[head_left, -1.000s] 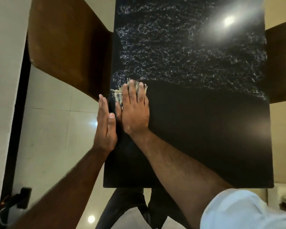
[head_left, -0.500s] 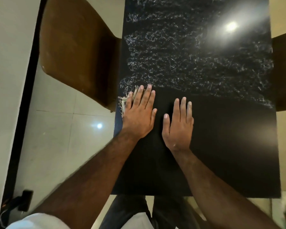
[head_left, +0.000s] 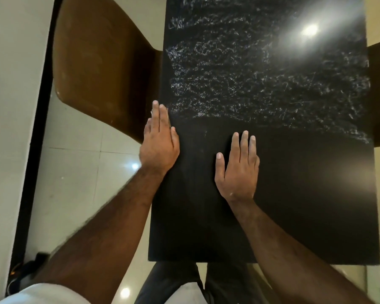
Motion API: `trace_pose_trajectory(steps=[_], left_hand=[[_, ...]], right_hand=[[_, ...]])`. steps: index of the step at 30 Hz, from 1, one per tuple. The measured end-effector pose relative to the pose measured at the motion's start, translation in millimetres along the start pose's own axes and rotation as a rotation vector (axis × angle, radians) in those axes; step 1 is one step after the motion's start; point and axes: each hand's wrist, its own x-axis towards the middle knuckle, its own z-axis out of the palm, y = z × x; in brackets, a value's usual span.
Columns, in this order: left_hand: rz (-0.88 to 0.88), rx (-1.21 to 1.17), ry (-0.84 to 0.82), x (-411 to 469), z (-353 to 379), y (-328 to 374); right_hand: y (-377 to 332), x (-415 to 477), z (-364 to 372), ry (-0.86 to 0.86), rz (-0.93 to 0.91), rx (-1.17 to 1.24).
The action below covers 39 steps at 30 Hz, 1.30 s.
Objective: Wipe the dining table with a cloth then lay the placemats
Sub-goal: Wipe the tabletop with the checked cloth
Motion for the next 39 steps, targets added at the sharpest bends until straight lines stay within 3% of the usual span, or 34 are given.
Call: trace_pose_trajectory(steps=[5, 12, 16, 22, 30, 39], left_hand=[[-0.285, -0.243, 0.034, 0, -5, -3], [-0.375, -0.274, 0.093, -49, -11, -36], [-0.322, -0.15, 0.031, -93, -25, -49], [-0.157, 0.092, -0.192, -159, -53, -32], [-0.062, 0.155, -0.03, -264, -89, -20], [-0.023, 0.219, 0.097, -380, -132, -65]], right_hand=[[1, 0, 3, 0.019, -0.005, 0.01], [6, -3, 5, 0.03, -0.064, 0.016], [5, -27, -3, -0.033, -0.159, 0.017], [-2, -112, -32, -0.154, -0.278, 0.02], [3, -203, -73, -0.227, -0.281, 0.004], [-26, -285, -126, -0.192, -0.324, 0.016]])
